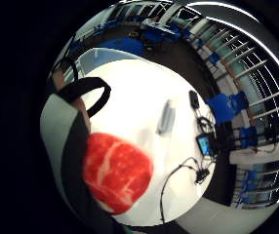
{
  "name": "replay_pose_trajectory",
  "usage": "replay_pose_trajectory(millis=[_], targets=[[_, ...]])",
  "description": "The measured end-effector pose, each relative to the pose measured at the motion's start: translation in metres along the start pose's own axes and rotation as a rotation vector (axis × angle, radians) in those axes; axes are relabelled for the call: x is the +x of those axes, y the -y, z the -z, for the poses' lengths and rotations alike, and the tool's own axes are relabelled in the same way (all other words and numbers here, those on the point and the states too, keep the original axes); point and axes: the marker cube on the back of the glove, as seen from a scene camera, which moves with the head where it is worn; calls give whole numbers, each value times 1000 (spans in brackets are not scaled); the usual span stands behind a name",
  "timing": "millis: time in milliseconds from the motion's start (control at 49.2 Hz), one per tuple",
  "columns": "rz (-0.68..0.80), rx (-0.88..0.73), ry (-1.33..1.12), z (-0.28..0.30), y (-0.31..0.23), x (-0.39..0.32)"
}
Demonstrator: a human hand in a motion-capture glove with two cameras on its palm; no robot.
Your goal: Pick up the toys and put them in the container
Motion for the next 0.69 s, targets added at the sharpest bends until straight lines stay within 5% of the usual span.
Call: replay_pose_trajectory(millis=[142, 264, 447, 691], targets=[[104, -38, 110, -9, 40, -40], [-102, -90, 39, -30, 61, -33], [39, -326, 154, -66, 52, -34], [50, -326, 234, -69, 28, -37]])
